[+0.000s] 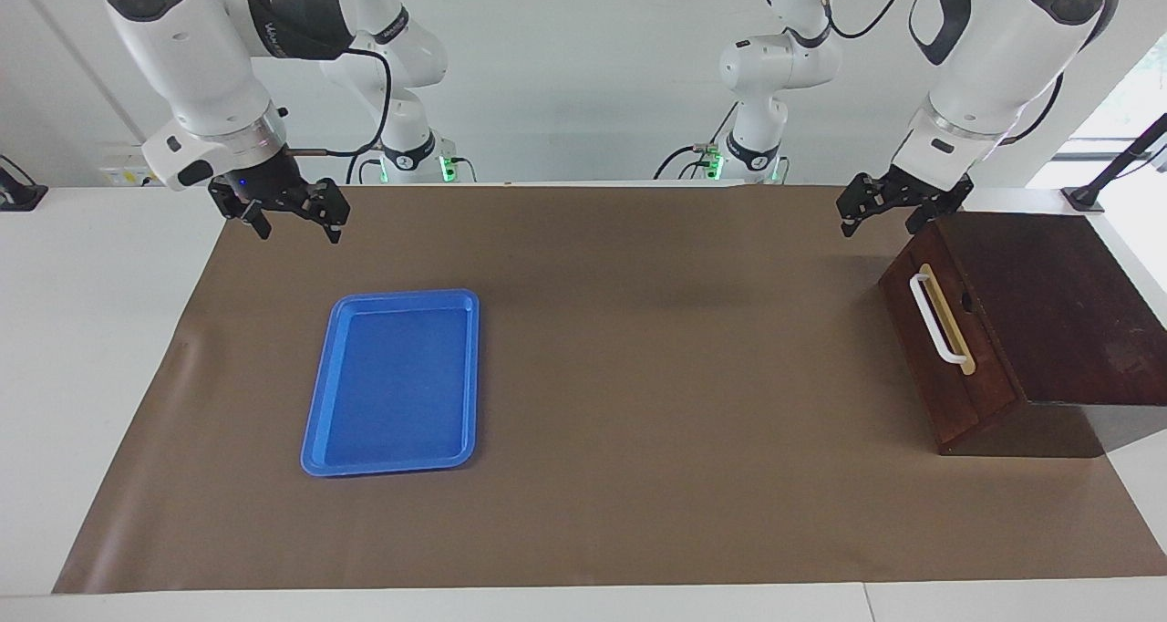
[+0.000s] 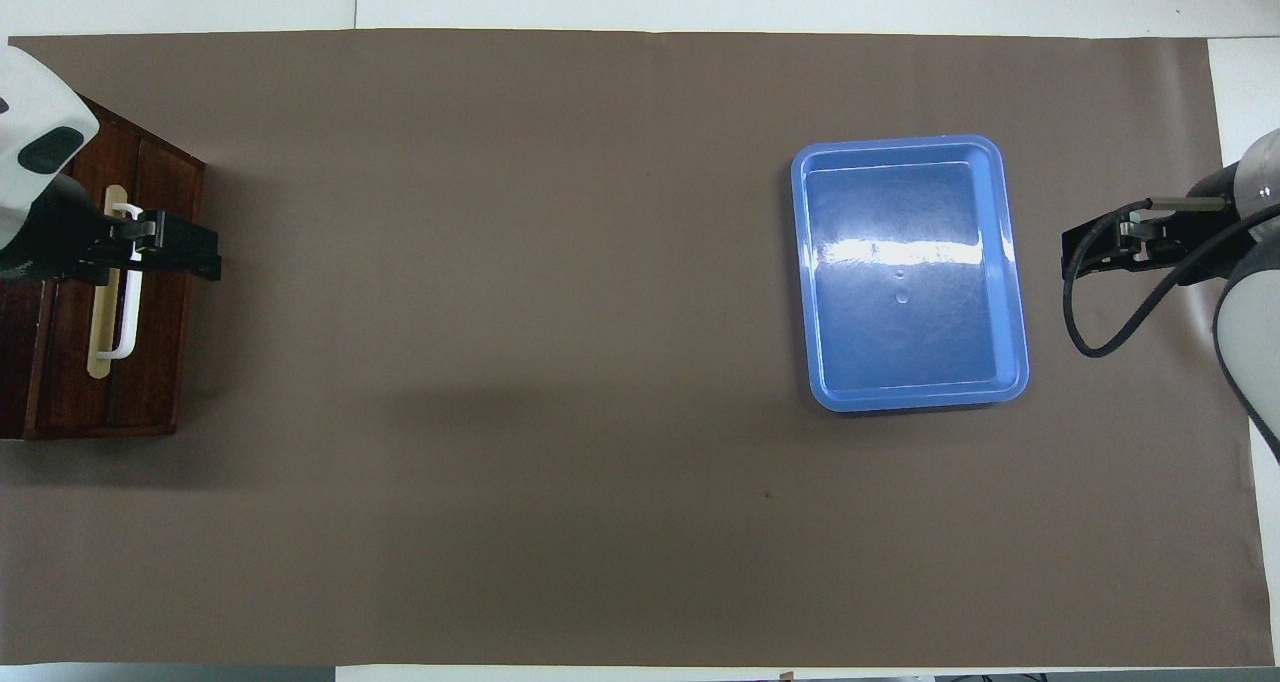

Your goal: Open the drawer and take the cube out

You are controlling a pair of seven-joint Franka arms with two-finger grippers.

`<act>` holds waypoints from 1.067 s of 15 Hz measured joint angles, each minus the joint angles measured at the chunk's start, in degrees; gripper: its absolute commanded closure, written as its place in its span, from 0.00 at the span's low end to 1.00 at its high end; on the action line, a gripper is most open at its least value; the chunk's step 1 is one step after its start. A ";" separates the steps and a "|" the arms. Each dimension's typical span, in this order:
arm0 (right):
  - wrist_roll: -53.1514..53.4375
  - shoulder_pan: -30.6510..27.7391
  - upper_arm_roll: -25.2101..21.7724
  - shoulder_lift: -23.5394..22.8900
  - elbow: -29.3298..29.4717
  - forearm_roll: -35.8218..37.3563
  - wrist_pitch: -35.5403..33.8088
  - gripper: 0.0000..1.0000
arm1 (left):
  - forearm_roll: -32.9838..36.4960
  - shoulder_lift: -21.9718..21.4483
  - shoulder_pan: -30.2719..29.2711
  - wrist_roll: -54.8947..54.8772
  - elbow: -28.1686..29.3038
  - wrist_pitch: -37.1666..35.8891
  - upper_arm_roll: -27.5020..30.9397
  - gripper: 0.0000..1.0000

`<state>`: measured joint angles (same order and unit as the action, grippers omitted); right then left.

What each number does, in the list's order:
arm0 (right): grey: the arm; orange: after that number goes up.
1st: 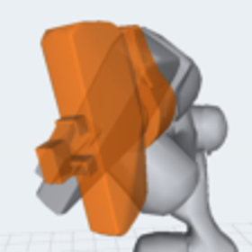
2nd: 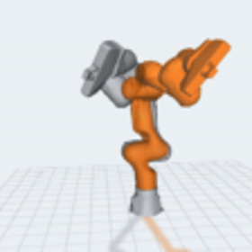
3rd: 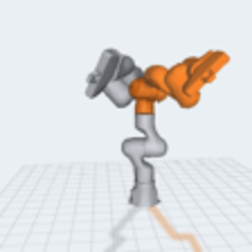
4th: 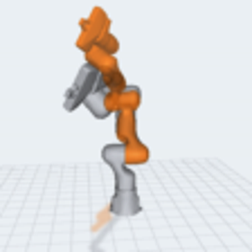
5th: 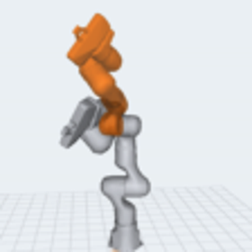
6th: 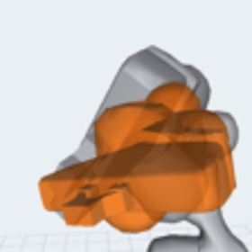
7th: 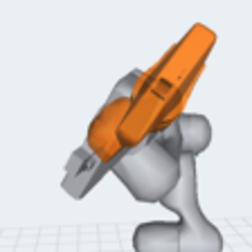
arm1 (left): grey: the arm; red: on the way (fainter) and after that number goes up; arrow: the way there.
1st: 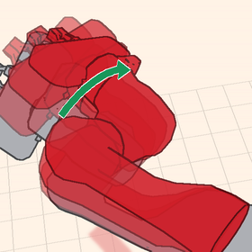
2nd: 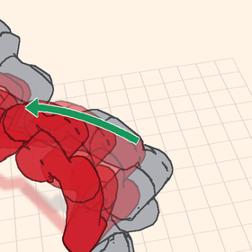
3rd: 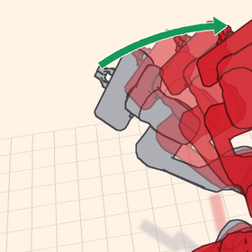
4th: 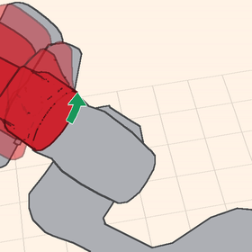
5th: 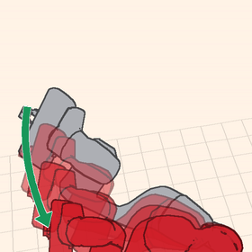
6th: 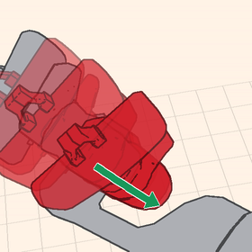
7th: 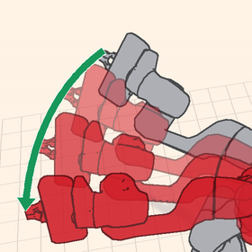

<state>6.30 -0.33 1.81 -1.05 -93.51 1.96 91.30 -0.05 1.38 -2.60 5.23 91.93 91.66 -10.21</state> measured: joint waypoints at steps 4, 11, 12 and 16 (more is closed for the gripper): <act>0.00 -0.06 -0.08 0.00 0.00 0.00 0.18 0.00 | 2.74 0.01 0.04 -0.09 3.90 5.82 -0.16 0.00; 14.16 -0.11 -0.15 -0.02 -0.03 -0.08 1.82 0.00 | 20.54 3.09 2.11 -0.54 15.46 21.54 -0.10 0.00; 17.89 -0.12 -0.16 -0.05 -0.08 -0.14 1.82 0.01 | 22.89 4.19 2.03 -0.71 16.21 23.45 0.10 0.00; 35.15 -0.11 -0.15 -0.57 -0.60 -4.78 1.82 0.01 | 27.66 7.27 -1.27 -3.64 18.35 29.89 0.49 0.00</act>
<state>41.45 -0.44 1.66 -1.62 -94.11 -2.82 93.12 27.61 8.65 -3.87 1.59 110.29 121.55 -9.71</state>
